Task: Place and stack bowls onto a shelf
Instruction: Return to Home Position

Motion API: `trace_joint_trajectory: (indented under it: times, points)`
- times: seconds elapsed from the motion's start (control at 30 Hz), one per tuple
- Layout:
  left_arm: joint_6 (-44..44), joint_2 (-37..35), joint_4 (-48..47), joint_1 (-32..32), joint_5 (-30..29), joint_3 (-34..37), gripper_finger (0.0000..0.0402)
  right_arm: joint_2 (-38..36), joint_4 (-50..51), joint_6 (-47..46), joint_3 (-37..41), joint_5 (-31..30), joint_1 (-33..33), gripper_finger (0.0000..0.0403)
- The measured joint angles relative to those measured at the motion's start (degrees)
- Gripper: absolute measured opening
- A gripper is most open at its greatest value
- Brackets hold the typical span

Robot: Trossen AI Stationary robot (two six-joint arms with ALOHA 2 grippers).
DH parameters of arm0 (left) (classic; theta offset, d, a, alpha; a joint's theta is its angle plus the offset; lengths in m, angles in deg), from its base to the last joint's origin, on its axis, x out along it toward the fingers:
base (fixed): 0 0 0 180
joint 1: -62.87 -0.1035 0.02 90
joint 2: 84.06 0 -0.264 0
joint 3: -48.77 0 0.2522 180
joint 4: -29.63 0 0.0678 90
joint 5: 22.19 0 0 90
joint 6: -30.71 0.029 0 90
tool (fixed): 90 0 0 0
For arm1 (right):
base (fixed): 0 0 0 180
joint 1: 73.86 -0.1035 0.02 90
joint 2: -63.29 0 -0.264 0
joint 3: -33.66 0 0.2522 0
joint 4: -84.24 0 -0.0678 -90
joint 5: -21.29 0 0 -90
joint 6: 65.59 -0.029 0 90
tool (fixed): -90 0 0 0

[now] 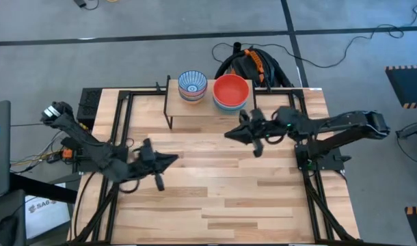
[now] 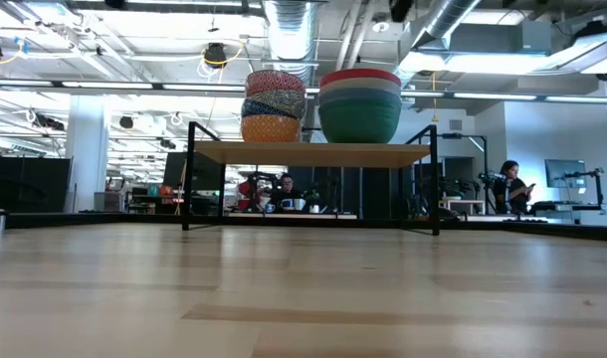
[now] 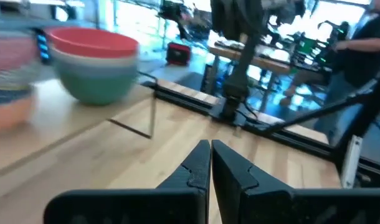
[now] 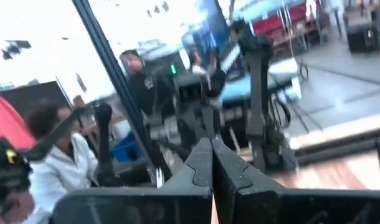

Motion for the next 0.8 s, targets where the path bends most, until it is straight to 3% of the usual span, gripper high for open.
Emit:
trace_joint_trajectory:
  times: [0.07,0.27,0.37,0.57,0.67,0.8]
  points:
    - [-0.13,1.60,1.92,-4.06,7.63,0.02,0.0000,-2.66,-0.80,1.04,1.62,1.98,1.08,0.0017]
    - [10.22,8.80,21.12,-20.21,42.55,0.02,0.0000,-9.41,8.80,5.08,1.96,5.23,2.27,0.0028]
    - [18.31,10.65,26.91,-25.12,52.52,0.00,0.0000,-13.60,17.64,7.65,2.00,5.14,2.31,0.0035]
    - [21.01,5.52,25.96,-27.74,55.00,0.00,0.0000,-24.14,34.30,15.49,2.00,3.36,2.27,0.0016]
    - [23.95,0.35,19.11,-29.13,55.93,-0.02,0.0000,-29.14,36.05,17.14,3.04,-0.66,2.27,0.0016]
    - [24.57,-2.50,15.47,-32.89,56.08,-0.04,0.0000,-34.55,35.73,20.88,6.08,-1.09,2.29,0.0016]
